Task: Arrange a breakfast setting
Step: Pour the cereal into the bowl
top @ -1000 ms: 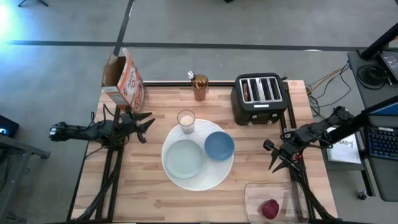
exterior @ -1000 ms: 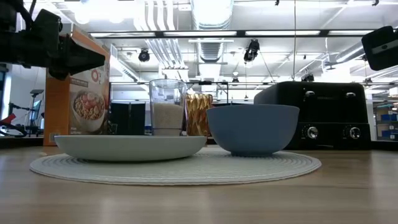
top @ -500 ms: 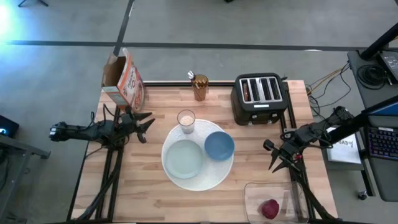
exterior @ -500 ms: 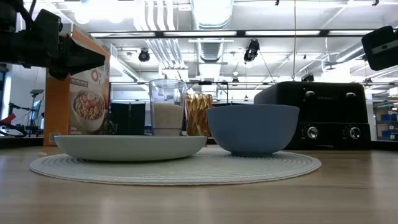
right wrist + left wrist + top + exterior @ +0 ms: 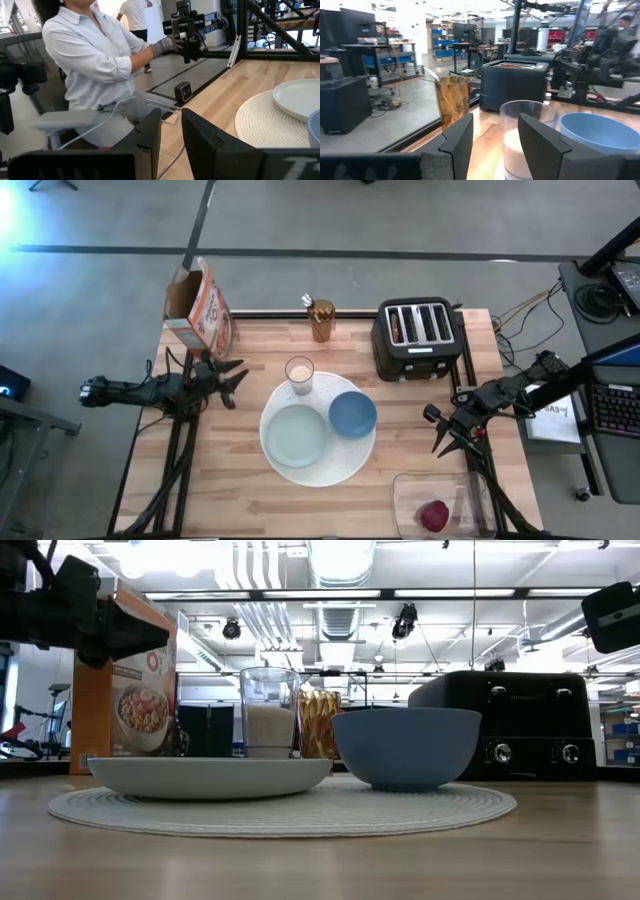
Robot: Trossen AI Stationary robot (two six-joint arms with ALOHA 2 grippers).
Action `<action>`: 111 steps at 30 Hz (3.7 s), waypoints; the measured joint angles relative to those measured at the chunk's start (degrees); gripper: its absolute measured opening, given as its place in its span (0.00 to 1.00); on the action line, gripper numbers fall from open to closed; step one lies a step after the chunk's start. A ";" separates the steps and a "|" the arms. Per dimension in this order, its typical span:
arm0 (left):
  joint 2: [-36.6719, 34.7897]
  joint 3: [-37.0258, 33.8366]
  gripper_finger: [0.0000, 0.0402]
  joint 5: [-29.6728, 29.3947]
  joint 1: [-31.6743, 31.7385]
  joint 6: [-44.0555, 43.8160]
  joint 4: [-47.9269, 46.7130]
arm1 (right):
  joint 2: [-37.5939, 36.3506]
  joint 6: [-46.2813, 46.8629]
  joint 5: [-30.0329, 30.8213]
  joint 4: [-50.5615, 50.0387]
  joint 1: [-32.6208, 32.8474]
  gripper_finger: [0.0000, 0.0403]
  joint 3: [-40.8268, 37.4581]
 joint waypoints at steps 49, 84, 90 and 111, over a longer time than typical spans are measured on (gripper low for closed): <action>-0.01 0.90 0.35 -14.03 0.01 -15.22 -3.83 | -0.02 0.00 -0.01 0.00 0.01 0.17 -0.01; 25.67 24.64 0.35 -4.69 -0.16 -53.63 -32.59 | -0.02 0.00 -0.01 0.00 0.01 0.17 0.01; 38.79 37.68 0.35 -2.21 -0.12 -71.32 -55.63 | 0.00 0.00 -0.01 0.00 0.00 0.17 -0.01; 55.31 55.00 0.35 1.65 -0.18 -108.21 -93.63 | 0.00 0.00 0.00 0.00 -0.02 0.17 -0.01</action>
